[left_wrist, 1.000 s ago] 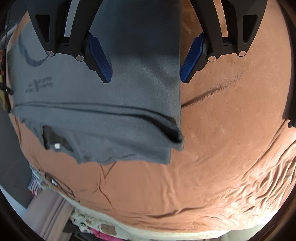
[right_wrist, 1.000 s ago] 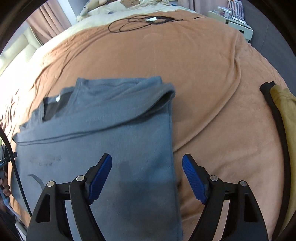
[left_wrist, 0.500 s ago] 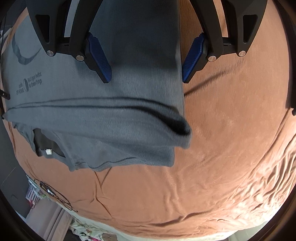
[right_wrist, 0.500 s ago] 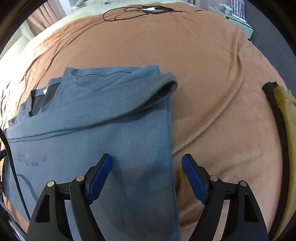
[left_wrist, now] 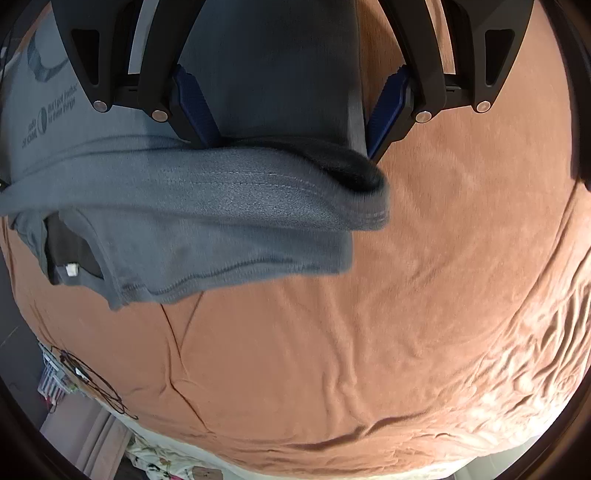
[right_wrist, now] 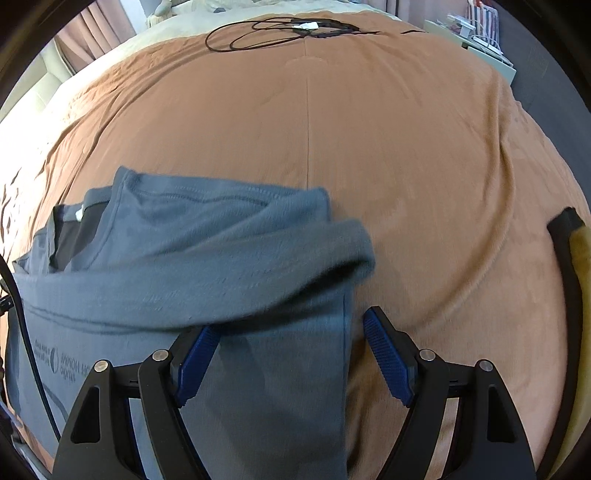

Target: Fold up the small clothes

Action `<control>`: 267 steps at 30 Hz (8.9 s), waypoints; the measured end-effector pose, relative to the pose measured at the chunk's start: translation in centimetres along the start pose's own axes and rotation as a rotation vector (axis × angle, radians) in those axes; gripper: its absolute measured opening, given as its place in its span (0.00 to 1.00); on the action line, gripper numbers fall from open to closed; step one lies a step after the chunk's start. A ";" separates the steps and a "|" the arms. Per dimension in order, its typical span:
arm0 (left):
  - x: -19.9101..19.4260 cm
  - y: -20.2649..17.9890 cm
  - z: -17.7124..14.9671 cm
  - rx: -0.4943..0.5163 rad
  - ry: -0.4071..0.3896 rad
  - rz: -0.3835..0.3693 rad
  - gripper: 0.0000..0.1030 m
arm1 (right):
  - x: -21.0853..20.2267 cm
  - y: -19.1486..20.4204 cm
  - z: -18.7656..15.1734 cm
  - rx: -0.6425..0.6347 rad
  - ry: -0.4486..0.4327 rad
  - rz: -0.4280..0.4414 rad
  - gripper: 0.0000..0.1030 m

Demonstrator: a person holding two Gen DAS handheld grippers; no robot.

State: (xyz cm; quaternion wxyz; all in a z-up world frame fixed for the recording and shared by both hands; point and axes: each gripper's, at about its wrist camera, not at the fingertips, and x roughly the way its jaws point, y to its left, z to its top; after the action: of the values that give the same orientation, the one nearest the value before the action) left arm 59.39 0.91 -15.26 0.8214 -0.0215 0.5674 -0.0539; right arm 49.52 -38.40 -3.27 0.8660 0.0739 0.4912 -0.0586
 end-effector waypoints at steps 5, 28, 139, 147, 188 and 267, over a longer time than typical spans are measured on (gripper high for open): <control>0.7 0.1 1.3 -0.012 0.001 0.006 0.76 | 1.0 -0.3 1.6 -0.009 -0.014 0.009 0.75; -4.1 4.3 5.9 -0.090 -0.157 0.000 0.72 | -3.1 -3.1 4.4 0.088 -0.165 0.119 0.75; -8.2 -1.1 -9.5 0.040 -0.166 -0.032 0.46 | -10.9 -0.6 -9.1 -0.123 -0.159 0.162 0.70; -8.0 -2.0 -13.3 0.062 -0.155 -0.063 0.46 | -10.8 0.6 -12.9 -0.148 -0.125 0.184 0.70; -9.2 5.9 -20.7 -0.288 -0.105 -0.280 0.53 | -12.2 -9.4 -23.4 0.382 -0.083 0.488 0.64; -14.4 12.1 -32.4 -0.536 -0.156 -0.418 0.21 | -17.1 -9.7 -30.6 0.330 -0.148 0.406 0.15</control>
State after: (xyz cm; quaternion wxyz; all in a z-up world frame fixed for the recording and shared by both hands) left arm 24.80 15.35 -14.52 0.7986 -0.3563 0.4802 -0.0680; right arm 13.32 -41.74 -4.80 0.8697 0.3066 0.3855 0.0315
